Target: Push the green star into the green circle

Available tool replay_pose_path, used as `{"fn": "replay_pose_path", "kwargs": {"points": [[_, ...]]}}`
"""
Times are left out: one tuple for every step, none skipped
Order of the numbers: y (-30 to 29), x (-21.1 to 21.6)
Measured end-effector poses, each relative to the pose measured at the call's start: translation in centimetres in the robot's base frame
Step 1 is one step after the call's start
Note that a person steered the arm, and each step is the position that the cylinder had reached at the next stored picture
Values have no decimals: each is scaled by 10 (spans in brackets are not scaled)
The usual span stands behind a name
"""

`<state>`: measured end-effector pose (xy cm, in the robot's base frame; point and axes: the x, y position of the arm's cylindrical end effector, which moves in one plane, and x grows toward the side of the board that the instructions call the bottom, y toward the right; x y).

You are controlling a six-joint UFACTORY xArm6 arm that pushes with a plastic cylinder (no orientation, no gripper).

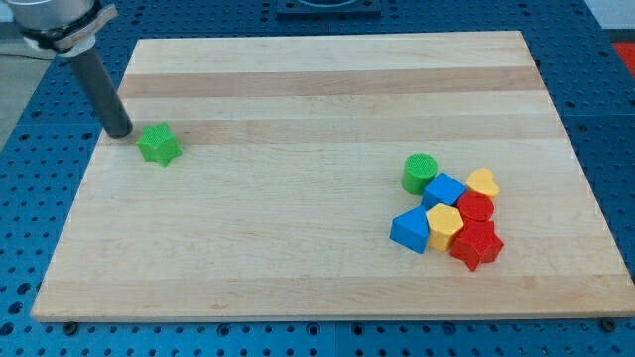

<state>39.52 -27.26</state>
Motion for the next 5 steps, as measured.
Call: {"fn": "replay_pose_path", "kwargs": {"points": [[94, 39], [165, 59], [174, 50], [155, 32], [189, 32]]}}
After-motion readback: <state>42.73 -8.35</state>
